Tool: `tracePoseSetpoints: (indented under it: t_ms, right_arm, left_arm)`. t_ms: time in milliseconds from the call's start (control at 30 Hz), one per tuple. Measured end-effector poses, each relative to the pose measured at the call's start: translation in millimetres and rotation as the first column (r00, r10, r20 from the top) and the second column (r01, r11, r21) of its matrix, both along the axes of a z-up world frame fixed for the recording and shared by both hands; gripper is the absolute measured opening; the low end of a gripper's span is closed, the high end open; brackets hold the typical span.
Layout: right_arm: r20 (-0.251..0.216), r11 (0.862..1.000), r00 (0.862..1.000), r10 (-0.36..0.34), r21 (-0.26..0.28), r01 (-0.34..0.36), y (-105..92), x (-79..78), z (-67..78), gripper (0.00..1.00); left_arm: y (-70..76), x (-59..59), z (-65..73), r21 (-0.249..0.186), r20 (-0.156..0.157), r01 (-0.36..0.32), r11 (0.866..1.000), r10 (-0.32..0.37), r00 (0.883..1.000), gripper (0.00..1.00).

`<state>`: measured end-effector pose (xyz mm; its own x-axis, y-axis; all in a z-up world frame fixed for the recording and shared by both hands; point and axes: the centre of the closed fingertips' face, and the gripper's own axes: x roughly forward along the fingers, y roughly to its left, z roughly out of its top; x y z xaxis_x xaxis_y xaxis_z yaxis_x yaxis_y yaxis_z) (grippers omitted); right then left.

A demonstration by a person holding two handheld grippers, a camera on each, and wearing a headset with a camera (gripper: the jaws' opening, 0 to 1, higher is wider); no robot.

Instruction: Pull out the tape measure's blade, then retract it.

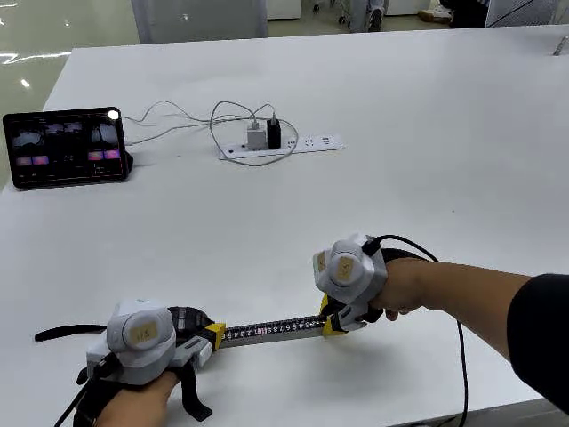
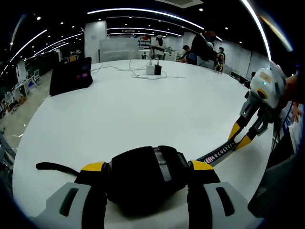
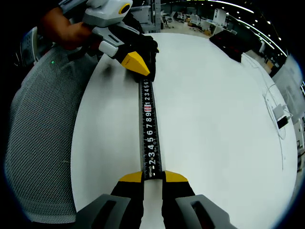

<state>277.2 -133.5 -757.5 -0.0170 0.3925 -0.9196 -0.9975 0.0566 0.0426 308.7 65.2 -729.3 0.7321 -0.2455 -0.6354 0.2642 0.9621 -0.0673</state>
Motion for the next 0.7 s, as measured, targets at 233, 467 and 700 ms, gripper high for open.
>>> tracePoseSetpoints:
  t_ms: [233, 467, 700]
  right_arm:
    - [0.000, 1.000, 1.000, -0.007, 0.004, 0.007, 3.0, 0.6, -0.3, 0.10]
    - [0.003, 1.000, 1.000, -0.009, 0.000, 0.009, 6.3, -0.1, -0.2, 0.10]
    - [0.005, 1.000, 1.000, -0.002, -0.001, 0.002, 8.7, 0.3, -0.2, 0.10]
  left_arm:
    - [-0.3, 0.0, -0.1, 0.000, -0.001, 0.000, 1.000, 0.000, 1.000, 0.64]
    - [-0.2, 0.0, -0.3, -0.001, 0.000, -0.001, 1.000, 0.001, 1.000, 0.64]
    - [-0.5, -0.2, 0.1, -0.002, 0.003, 0.000, 1.000, 0.000, 1.000, 0.64]
